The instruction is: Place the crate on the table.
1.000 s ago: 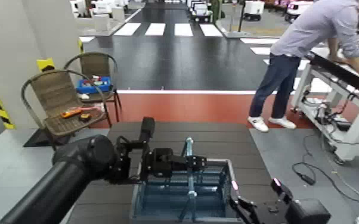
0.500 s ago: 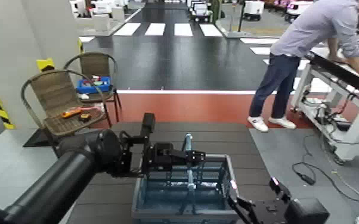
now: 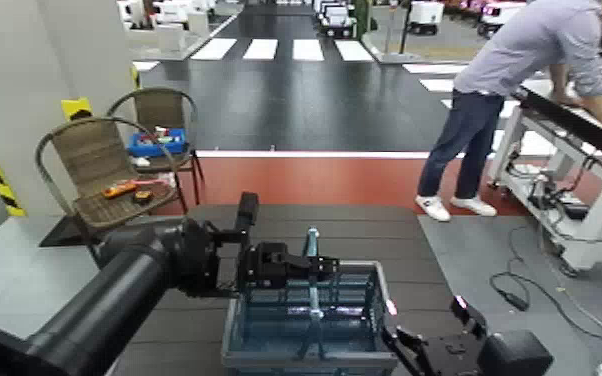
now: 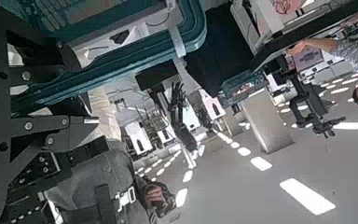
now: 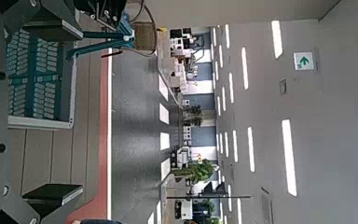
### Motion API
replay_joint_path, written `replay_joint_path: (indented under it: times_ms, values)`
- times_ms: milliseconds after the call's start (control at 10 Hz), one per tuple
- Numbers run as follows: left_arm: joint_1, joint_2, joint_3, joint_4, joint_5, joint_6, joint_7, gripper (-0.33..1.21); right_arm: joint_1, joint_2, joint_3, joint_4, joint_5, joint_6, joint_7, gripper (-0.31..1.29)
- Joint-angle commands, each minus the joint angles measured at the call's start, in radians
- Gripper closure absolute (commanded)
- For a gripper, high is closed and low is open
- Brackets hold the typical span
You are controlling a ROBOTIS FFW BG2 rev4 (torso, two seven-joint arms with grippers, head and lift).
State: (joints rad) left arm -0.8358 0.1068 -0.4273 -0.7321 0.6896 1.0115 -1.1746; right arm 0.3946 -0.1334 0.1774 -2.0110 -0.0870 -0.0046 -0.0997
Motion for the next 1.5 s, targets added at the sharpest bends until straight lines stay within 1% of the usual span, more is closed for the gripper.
replay_joint_path:
  times_ms: [100,200,500,600,700,800,1200,1300,1400,1500]
  values:
    - [-0.003,-0.006,0.004,0.031,-0.012,-0.027,0.007,1.13,0.000,-0.002,0.001,0.005,-0.003,-0.008,0.000,0.15]
    - [-0.003,-0.007,0.004,0.042,-0.012,-0.030,0.009,1.12,-0.002,-0.003,0.001,0.006,-0.005,-0.008,0.000,0.15]
    - [0.000,-0.007,0.015,0.051,-0.012,-0.047,0.020,0.96,-0.003,-0.005,0.002,0.008,-0.007,-0.012,0.000,0.15]
    - [0.001,-0.007,0.019,0.051,-0.010,-0.062,0.018,0.64,-0.003,-0.005,0.001,0.008,-0.007,-0.012,0.000,0.15]
    - [0.003,-0.007,0.025,0.048,-0.010,-0.076,0.018,0.27,-0.002,-0.005,0.001,0.008,-0.008,-0.012,0.000,0.15]
    - [0.006,-0.007,0.031,0.046,-0.010,-0.080,0.018,0.05,-0.003,-0.003,-0.001,0.008,-0.008,-0.012,0.000,0.15]
    - [0.021,-0.004,0.073,0.026,-0.028,-0.120,0.046,0.07,0.000,-0.002,-0.003,0.008,-0.008,-0.009,0.000,0.15]
    - [0.032,-0.002,0.081,0.011,-0.030,-0.143,0.049,0.11,0.001,-0.002,-0.004,0.006,-0.008,-0.009,0.000,0.15]
    - [0.052,0.004,0.102,-0.021,-0.032,-0.162,0.066,0.11,0.003,0.000,-0.006,0.006,-0.008,-0.008,0.000,0.15]
    - [0.087,0.017,0.136,-0.093,-0.042,-0.168,0.115,0.11,0.003,0.001,-0.006,0.006,-0.008,-0.008,0.000,0.15]
